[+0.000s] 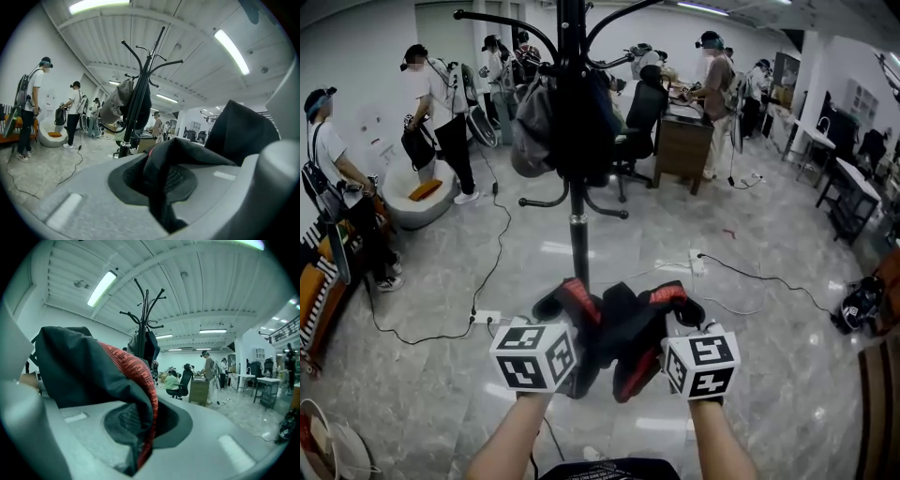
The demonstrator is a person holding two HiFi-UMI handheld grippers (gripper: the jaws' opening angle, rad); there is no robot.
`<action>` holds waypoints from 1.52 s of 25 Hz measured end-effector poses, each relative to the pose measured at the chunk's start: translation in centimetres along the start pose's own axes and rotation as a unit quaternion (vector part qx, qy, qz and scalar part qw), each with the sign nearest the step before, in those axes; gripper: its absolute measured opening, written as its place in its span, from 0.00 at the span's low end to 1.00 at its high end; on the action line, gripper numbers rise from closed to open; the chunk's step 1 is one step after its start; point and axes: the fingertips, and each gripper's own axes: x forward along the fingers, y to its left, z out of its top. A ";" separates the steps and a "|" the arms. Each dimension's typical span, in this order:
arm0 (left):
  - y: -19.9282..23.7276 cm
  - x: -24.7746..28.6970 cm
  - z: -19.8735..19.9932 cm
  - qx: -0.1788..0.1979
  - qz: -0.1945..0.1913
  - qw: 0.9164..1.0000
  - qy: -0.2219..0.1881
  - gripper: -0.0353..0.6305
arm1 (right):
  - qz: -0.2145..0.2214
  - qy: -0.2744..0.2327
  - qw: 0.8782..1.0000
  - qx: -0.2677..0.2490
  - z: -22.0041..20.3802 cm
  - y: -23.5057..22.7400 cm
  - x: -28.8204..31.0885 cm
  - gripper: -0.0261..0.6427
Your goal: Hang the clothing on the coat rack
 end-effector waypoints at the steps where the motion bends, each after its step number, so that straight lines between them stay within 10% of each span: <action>1: 0.3 0.4 0.1 0.000 -0.002 1.000 0.000 0.09 | -0.003 0.000 1.000 0.000 0.1 0.0 0.4 0.07; 38: 3.5 13.9 2.0 -0.023 0.156 0.987 -0.016 0.09 | 0.139 0.002 0.990 0.008 1.1 -9.2 18.5 0.07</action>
